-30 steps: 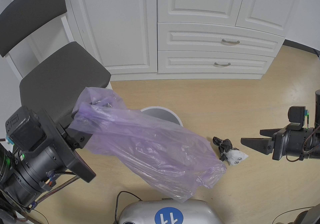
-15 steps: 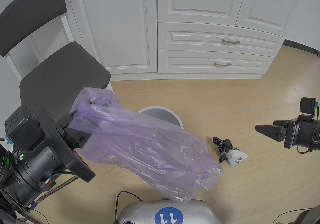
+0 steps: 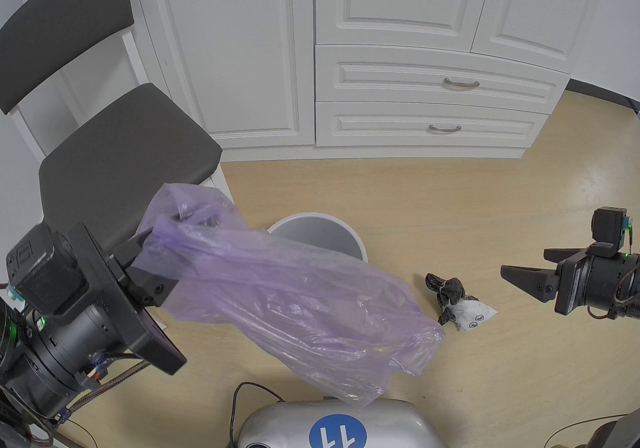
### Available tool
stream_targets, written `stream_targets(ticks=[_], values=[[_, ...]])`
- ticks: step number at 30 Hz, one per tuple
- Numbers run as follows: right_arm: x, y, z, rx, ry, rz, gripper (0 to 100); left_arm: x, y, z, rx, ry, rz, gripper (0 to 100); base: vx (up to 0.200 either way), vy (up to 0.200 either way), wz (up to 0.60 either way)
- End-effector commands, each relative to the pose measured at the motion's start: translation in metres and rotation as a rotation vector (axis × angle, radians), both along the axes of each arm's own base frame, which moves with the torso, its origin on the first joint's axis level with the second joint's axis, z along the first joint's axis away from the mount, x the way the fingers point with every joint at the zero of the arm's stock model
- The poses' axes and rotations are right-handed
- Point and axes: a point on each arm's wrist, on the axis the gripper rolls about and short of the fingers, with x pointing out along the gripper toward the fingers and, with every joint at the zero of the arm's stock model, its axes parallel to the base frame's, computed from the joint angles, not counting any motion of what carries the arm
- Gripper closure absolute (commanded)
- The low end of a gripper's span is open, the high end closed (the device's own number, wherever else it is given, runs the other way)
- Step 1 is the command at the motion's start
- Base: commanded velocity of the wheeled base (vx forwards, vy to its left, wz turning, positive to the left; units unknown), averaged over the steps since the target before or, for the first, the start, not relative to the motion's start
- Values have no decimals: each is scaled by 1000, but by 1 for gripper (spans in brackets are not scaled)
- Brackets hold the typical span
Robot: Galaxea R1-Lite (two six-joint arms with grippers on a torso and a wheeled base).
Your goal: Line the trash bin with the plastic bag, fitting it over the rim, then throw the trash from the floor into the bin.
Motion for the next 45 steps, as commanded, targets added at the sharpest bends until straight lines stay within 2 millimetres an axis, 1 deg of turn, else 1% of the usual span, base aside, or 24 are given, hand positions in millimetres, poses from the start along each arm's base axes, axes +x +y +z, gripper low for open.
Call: stream_targets(ticks=[1, 5, 8, 18, 24, 30, 31, 32, 33, 36, 38, 39, 40, 41, 45], values=[[1, 2, -6, -4, 0, 8, 0, -6, 6, -3, 14, -15, -18, 100, 0, 0, 0], [0, 2, -11, -19, -28, 21, 0, -11, 10, -5, 28, -31, -92, 100, 0, 0, 0], [0, 3, -16, -43, -30, 39, 0, -12, 11, -6, 33, -33, -111, 100, 0, 0, 0], [-4, 14, -28, -70, 16, 106, 0, -10, 11, -3, 24, -38, -99, 100, 0, 0, 0], [-10, 24, -44, -112, 69, 171, 0, -8, 9, -4, 28, -34, -96, 100, 0, 0, 0], [-19, 31, -52, -133, 94, 237, 0, -6, 7, -2, 22, -32, -87, 100, 0, 0, 0], [-23, 34, -58, -150, 111, 270, 0, -4, 6, 0, 16, -34, -79, 100, 0, 0, 0], [-23, 35, -59, -153, 115, 275, 0, -4, 6, 0, 15, -35, -79, 100, 0, 0, 0], [-23, 39, -66, -172, 142, 291, 0, -3, 6, 3, 7, -40, -78, 100, 0, 0, 0], [-16, 47, -77, -203, 191, 293, 0, -3, 6, 7, -12, -48, -51, 100, 0, 0, 0], [-14, 49, -80, -207, 201, 294, 0, -3, 6, 10, -21, -51, -42, 100, 0, 0, 0], [-10, 53, -86, -211, 210, 294, 0, -3, 7, 12, -31, -56, -36, 100, 0, 0, 0], [-10, 54, -86, -211, 210, 294, 0, -3, 7, 13, -33, -57, -35, 100, 0, 0, 0], [-5, 59, -92, -209, 209, 292, 0, -5, 7, 14, -39, -60, -40, 100, 0, 0, 0], [7, 70, -100, -132, 166, 251, 0, -7, 9, 14, -43, -64, -47, 100, 0, 0, 0]])
